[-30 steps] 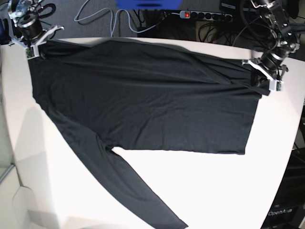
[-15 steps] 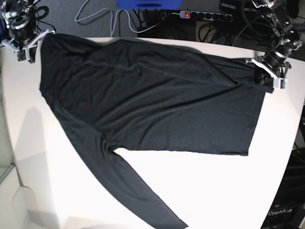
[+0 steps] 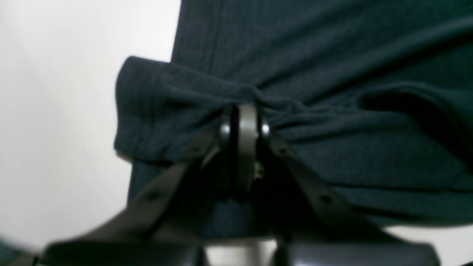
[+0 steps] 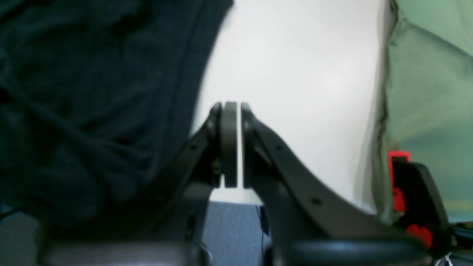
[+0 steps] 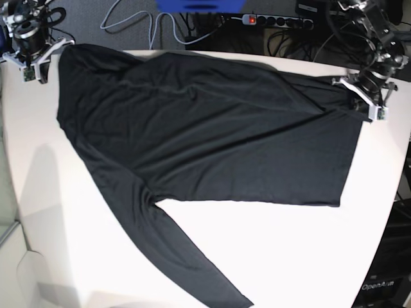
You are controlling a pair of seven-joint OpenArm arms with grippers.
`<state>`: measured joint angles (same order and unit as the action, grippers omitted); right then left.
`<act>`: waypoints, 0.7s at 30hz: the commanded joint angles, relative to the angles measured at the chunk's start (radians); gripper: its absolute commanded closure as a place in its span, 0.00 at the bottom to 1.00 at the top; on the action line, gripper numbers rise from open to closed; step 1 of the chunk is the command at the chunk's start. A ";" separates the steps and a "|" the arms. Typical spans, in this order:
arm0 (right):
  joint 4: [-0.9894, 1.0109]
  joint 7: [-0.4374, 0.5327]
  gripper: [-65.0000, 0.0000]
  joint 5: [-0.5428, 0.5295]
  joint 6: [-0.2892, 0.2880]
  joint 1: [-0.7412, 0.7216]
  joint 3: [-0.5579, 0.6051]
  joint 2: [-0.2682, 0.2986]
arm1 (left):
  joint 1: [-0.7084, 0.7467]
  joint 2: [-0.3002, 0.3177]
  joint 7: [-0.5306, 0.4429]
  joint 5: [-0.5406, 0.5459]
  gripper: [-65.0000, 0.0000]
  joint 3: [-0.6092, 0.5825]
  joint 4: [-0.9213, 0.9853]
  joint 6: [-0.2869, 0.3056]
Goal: Fold the T-shirt properly
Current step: 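Open both grippers and lift them off the shirt corners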
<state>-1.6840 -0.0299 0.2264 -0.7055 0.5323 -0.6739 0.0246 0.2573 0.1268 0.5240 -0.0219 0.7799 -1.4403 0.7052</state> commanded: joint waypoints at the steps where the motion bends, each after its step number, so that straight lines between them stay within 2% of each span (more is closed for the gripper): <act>1: -0.017 0.017 1.00 -0.014 0.007 0.007 -0.007 0.011 | 0.018 0.000 0.081 -0.059 0.95 0.008 -0.030 -0.007; 7: -0.017 0.017 1.00 -0.012 0.007 0.007 -0.005 0.010 | 0.010 -0.045 0.084 -0.065 0.95 0.002 -0.135 -0.007; 16: -0.015 0.015 1.00 -0.012 0.007 0.007 -0.005 0.010 | -0.011 -0.046 0.084 -0.065 0.94 0.002 -0.142 -0.007; 18: -0.015 0.015 1.00 -0.012 0.007 0.007 -0.002 0.010 | -0.011 -0.045 0.084 -0.060 0.88 0.002 -0.142 -0.007; 21: -0.015 0.015 1.00 -0.012 0.007 0.001 -0.004 0.010 | -0.013 -0.045 0.084 -0.057 0.72 0.002 -0.152 -0.007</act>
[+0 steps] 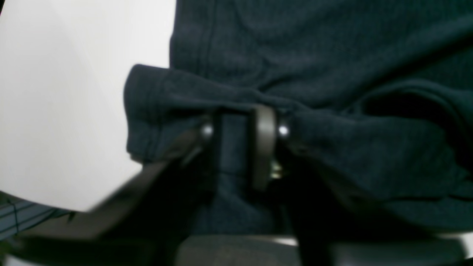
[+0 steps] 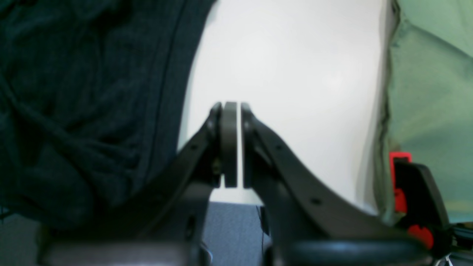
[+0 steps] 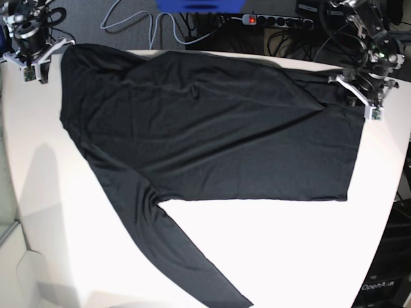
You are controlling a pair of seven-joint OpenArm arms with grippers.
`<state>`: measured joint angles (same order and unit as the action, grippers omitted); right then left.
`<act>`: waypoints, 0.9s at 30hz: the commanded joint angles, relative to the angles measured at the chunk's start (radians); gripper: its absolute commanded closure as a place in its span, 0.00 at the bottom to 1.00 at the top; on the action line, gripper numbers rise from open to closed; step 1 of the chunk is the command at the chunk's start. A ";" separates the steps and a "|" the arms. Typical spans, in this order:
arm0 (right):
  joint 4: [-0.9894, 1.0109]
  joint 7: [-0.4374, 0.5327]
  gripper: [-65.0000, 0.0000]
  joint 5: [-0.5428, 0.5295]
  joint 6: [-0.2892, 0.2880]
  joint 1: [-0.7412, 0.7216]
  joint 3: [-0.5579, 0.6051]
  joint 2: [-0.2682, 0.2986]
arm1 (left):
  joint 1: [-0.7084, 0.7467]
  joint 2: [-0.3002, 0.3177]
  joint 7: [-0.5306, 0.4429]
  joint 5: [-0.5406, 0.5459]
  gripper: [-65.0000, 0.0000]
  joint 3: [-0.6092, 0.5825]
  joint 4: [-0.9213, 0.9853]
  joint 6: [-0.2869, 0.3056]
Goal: Fold the T-shirt properly
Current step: 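Open both grippers and lift them off the shirt corners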
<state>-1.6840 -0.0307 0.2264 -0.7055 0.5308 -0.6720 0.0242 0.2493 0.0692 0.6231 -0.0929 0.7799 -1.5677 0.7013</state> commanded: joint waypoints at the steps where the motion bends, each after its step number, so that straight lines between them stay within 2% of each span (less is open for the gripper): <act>1: -0.015 0.016 1.00 -0.012 0.007 0.001 -0.007 0.010 | -0.005 0.013 -0.015 0.014 0.69 0.002 -0.032 -0.003; 4: -0.023 0.015 0.99 -0.012 0.007 -0.007 -0.001 0.012 | -0.005 0.007 -0.015 0.015 0.65 0.002 -0.063 -0.003; 8: -0.035 0.013 0.98 -0.009 0.007 -0.056 0.001 0.016 | -0.005 -0.015 -0.015 0.015 0.65 0.002 -0.122 -0.003; 11: -0.037 0.001 0.91 -0.009 0.007 -0.096 -0.001 0.018 | -0.020 -0.016 -0.015 0.015 0.65 0.002 -0.161 -0.003; 14: -0.037 -0.093 0.77 0.006 0.007 -0.171 -0.007 0.026 | -0.054 -0.007 0.013 0.012 0.65 0.008 -0.161 -0.003; 17: -0.029 -0.226 0.69 0.077 0.007 -0.280 -0.002 0.046 | -0.112 0.017 0.077 0.006 0.65 0.008 -0.145 -0.003; 23: -0.003 -0.392 0.65 0.199 0.007 -0.510 0.004 0.047 | -0.247 0.080 0.146 0.005 0.64 0.008 -0.067 -0.003; 27: 0.094 -0.437 0.59 0.305 0.007 -0.648 0.011 0.047 | -0.328 0.123 0.180 0.005 0.64 0.008 0.040 -0.003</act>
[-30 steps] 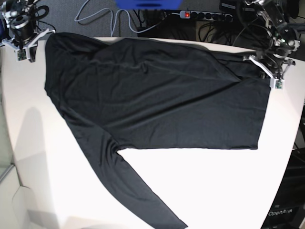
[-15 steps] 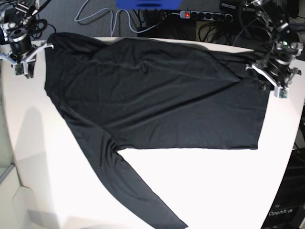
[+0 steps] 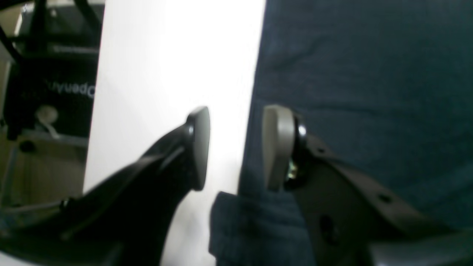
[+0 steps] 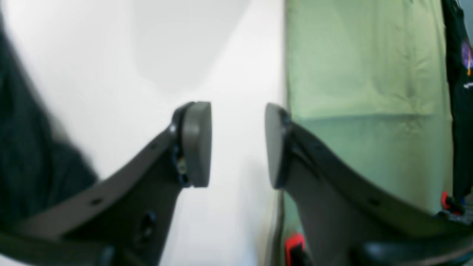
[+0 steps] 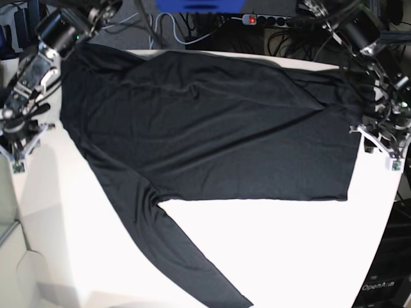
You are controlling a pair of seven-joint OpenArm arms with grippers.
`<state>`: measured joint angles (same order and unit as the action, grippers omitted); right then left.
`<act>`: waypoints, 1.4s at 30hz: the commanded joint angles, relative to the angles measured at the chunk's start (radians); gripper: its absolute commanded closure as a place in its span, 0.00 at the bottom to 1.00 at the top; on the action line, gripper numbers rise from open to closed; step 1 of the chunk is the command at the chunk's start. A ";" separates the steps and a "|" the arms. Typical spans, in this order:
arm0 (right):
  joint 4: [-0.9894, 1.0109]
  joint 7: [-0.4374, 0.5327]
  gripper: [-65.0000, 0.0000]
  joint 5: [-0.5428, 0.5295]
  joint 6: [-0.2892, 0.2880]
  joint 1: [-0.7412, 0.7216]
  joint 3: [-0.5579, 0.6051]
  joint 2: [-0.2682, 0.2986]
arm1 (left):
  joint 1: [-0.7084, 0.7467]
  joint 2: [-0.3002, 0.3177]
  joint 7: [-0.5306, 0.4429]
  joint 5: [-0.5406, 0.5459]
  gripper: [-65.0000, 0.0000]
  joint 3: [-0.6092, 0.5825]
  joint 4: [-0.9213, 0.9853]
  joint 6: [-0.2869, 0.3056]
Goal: Fold the T-shirt properly
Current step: 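Open both grippers and lift them off the shirt corners, then move both grippers along the shirt sides toward the hem edge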
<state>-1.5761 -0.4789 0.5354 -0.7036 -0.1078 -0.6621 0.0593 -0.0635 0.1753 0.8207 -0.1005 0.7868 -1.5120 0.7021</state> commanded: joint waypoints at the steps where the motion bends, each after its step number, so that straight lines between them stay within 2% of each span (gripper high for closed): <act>1: 0.016 0.012 0.57 -0.001 0.005 -0.031 0.002 0.015 | -0.034 0.025 -0.018 0.012 0.64 0.001 0.015 -0.004; 6: 0.108 0.009 0.48 0.001 0.005 -0.086 0.012 0.023 | -0.100 0.054 -0.028 -0.023 0.64 0.003 0.110 -0.004; 12: 0.211 0.009 0.48 0.001 0.005 -0.160 0.012 0.020 | -0.172 0.048 -0.073 -0.140 0.64 0.004 0.146 -0.004; 17: 0.240 0.007 0.48 0.001 0.005 -0.200 0.012 0.018 | -0.213 0.030 -0.099 -0.180 0.62 -0.002 0.147 -0.004; 19: 0.240 -0.007 0.48 0.001 0.005 -0.221 0.012 -0.003 | -0.227 0.026 -0.099 -0.178 0.51 -0.005 0.147 -0.004; 23: 0.243 -0.096 0.47 0.001 0.005 -0.266 0.038 -0.013 | -0.246 0.023 -0.099 -0.178 0.17 -0.033 0.172 -0.004; 26: 0.245 -0.139 0.47 0.001 0.005 -0.278 0.097 -0.014 | -0.253 0.033 -0.102 -0.176 0.07 -0.076 0.233 -0.004; 34: 0.283 -0.143 0.47 0.001 0.005 -0.292 0.219 -0.029 | -0.305 0.026 -0.254 -0.176 0.07 -0.089 0.387 -0.004; 40: 0.306 -0.139 0.47 0.001 0.005 -0.301 0.222 -0.036 | -0.375 0.037 -0.350 -0.183 0.07 -0.089 0.557 -0.004; 42: 0.306 -0.139 0.47 0.001 0.005 -0.297 0.222 -0.036 | -0.393 0.059 -0.381 -0.180 0.07 -0.076 0.612 -0.004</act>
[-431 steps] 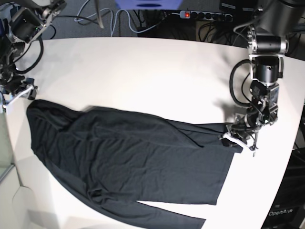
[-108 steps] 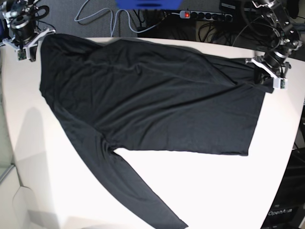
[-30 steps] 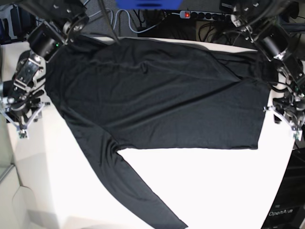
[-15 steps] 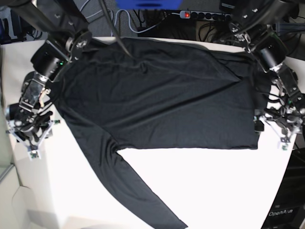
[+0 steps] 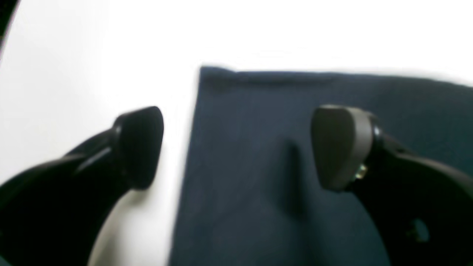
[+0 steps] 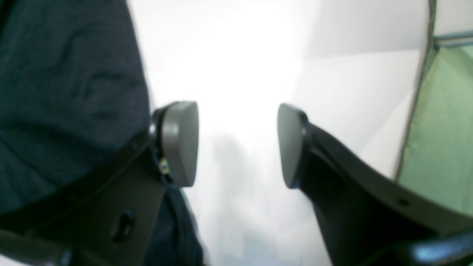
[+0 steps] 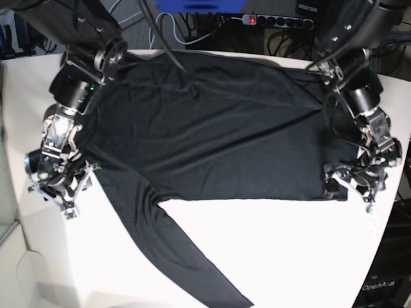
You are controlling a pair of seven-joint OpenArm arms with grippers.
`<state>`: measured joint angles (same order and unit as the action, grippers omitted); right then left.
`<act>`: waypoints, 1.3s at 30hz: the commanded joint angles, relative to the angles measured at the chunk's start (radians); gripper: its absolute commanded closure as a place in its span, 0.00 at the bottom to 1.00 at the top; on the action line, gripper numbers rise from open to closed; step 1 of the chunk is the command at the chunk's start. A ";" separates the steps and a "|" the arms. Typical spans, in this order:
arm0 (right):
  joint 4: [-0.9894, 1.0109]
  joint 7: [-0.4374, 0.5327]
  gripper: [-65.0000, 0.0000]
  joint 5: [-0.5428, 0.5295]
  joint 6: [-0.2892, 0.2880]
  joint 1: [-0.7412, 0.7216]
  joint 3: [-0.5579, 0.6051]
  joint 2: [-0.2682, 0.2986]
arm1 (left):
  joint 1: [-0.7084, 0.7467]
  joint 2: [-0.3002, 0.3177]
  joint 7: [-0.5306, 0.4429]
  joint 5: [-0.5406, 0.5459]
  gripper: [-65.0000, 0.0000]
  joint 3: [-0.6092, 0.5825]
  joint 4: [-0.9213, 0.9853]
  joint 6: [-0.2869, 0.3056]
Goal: Fold the T-shirt properly
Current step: 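Move both grippers along the shirt sides toward the hem edge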
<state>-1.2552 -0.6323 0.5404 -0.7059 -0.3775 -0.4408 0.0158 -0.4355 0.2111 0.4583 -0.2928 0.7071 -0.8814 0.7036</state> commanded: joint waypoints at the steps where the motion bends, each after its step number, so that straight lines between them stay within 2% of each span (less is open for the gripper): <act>1: -0.014 0.016 0.47 -0.004 0.008 -0.027 0.001 0.008 | -0.027 0.029 -0.036 0.016 0.07 0.010 0.011 -0.005; 6: -0.014 0.016 0.47 -0.004 0.008 -0.025 0.003 0.011 | -0.059 0.034 -0.106 0.010 0.07 0.009 0.106 -0.005; 11: -0.014 0.016 0.47 -0.004 0.008 -0.024 -0.002 0.013 | -0.059 0.034 -0.118 0.016 0.07 0.010 0.118 -0.005; 14: -0.014 0.016 0.47 -0.004 0.008 -0.022 -0.002 0.019 | -0.067 0.034 -0.158 0.010 0.07 0.010 0.120 -0.005; 23: -0.014 0.016 0.47 -0.004 0.008 -0.015 -0.002 0.028 | -0.075 0.034 -0.168 0.008 0.06 0.010 0.121 -0.005; 25: -0.014 0.016 0.47 -0.004 0.008 -0.015 -0.002 0.028 | -0.079 0.035 -0.169 0.008 0.06 0.007 0.127 -0.046; 30: -0.014 0.016 0.47 -0.004 0.008 -0.001 -0.002 0.028 | -0.115 0.078 -0.183 0.014 0.06 0.007 0.261 -0.068; 33: -0.014 0.018 0.47 -0.004 0.008 0.005 -0.002 0.028 | -0.144 0.112 -0.249 0.008 0.06 0.007 0.379 -0.072; 35: -0.014 0.018 0.47 -0.004 0.008 0.013 -0.002 0.028 | -0.158 0.118 -0.284 0.008 0.06 0.006 0.428 -0.077; 39: -0.014 0.018 0.47 -0.004 0.008 0.025 -0.003 0.042 | -0.162 0.124 -0.292 0.008 0.07 0.006 0.460 -0.077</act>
<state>-1.2541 -0.6304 0.5407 -0.7059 -0.3267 -0.4454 0.0463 -0.5724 0.3222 0.1589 -0.2878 0.7151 -0.4137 0.6243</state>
